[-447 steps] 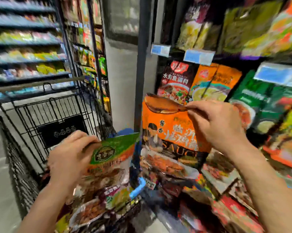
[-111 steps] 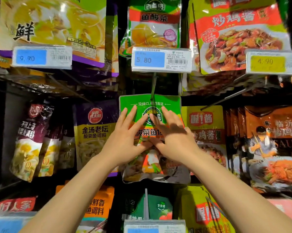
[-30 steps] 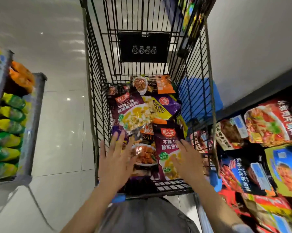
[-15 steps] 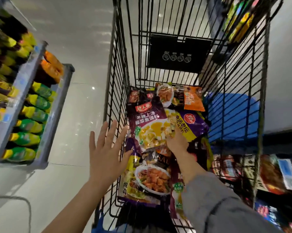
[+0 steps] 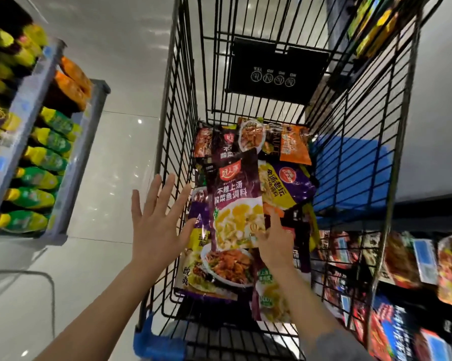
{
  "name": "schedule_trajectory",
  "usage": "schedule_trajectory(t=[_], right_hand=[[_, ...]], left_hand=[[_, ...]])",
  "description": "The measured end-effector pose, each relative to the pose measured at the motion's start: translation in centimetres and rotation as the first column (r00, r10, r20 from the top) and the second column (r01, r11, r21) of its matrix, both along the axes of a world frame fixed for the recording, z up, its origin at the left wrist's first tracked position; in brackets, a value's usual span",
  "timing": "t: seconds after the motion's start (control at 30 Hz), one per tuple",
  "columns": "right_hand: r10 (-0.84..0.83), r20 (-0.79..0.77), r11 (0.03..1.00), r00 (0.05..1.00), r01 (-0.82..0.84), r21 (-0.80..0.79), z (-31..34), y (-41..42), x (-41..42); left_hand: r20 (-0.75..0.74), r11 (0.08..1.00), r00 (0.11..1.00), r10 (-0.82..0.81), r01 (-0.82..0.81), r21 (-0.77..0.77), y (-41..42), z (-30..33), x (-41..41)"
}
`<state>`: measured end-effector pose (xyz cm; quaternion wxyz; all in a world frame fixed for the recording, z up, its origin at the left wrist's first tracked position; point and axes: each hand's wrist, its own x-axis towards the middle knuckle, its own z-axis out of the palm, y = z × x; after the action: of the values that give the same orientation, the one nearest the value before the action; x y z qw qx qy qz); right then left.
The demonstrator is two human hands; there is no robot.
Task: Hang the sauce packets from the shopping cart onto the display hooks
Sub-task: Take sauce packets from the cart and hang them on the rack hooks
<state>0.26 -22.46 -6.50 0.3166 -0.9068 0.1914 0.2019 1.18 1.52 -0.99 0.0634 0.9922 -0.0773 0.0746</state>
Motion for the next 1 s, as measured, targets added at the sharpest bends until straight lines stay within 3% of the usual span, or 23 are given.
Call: schedule_trajectory(t=[0.13, 0.23, 0.37, 0.53, 0.67, 0.77, 1.0], right_hand=[[0.093, -0.105, 0.986, 0.99, -0.105, -0.125, 1.5, -4.5, -6.5], [0.129, -0.295, 0.918, 0.947, -0.226, -0.325, 1.6, -6.0, -8.9], [0.229, -0.314, 0.837, 0.921, -0.351, -0.42, 1.5, -6.0, -7.2], [0.392, -0.186, 0.807, 0.901, -0.434, -0.4, -0.7, -5.4, 2.4], [0.499, -0.247, 0.775, 0.83, -0.556, -0.301, -3.5, -4.5, 8.2], [0.441, -0.383, 0.852, 0.812, -0.513, -0.107, -5.1, -3.1, 8.1], [0.306, -0.437, 0.935, 0.846, -0.354, -0.029, -6.2, -3.2, 1.1]], left_hand=[[0.002, 1.0, 1.0, -0.007, 0.007, -0.028, 0.0, -0.2, 0.0], [-0.014, 0.999, 1.0, 0.001, -0.001, -0.033, 0.0, -0.1, 0.1], [-0.012, 1.0, 1.0, -0.028, 0.028, 0.009, -0.1, 0.0, -0.2], [0.007, 0.986, 0.992, -0.128, 0.127, 0.111, -0.3, 0.4, -0.3], [0.018, 0.981, 0.989, -0.148, 0.144, 0.126, -0.2, 0.4, -0.2], [0.02, 0.98, 0.988, -0.151, 0.147, 0.134, -0.2, 0.4, -0.1], [0.043, 0.985, 0.99, -0.131, 0.125, 0.118, -0.1, 0.3, -0.2]])
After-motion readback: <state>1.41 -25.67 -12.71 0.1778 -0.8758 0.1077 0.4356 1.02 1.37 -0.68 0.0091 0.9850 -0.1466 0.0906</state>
